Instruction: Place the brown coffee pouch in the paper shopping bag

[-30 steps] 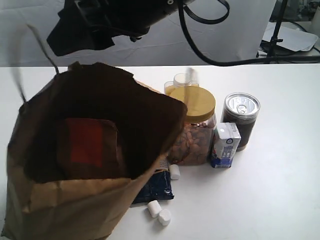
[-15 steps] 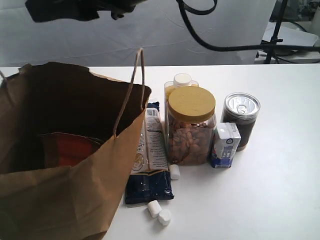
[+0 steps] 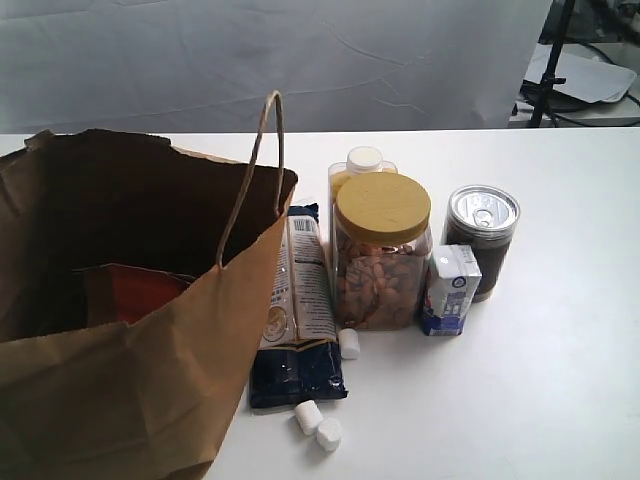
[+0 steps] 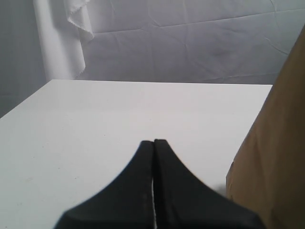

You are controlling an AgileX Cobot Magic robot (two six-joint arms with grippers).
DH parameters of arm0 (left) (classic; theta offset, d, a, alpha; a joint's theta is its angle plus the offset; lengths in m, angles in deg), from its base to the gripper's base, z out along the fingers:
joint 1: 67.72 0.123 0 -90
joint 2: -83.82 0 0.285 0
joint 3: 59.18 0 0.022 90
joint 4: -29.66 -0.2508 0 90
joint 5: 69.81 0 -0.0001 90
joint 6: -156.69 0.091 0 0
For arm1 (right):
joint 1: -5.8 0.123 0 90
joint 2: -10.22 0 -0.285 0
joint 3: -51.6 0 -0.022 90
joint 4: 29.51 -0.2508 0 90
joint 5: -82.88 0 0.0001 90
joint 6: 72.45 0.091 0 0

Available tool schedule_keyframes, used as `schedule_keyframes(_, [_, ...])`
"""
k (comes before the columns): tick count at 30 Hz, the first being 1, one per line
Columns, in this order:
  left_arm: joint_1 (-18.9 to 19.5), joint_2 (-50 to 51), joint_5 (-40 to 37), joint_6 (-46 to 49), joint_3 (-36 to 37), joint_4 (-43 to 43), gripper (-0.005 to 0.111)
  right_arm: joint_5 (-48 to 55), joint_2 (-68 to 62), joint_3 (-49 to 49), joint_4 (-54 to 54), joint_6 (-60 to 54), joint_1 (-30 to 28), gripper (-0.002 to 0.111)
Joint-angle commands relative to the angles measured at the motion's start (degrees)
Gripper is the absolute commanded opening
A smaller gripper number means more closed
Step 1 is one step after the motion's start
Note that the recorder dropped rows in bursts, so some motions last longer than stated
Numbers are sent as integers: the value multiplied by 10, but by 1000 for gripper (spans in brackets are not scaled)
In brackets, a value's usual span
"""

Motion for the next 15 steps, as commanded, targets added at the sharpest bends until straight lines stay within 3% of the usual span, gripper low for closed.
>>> schedule_keyframes(1, [2, -2, 3, -1, 2, -3, 0, -38, 77, -102, 98, 64, 1, 0])
schedule_keyframes(15, [2, -2, 3, -1, 2, -3, 0, -99, 302, -344, 226, 246, -14, 0])
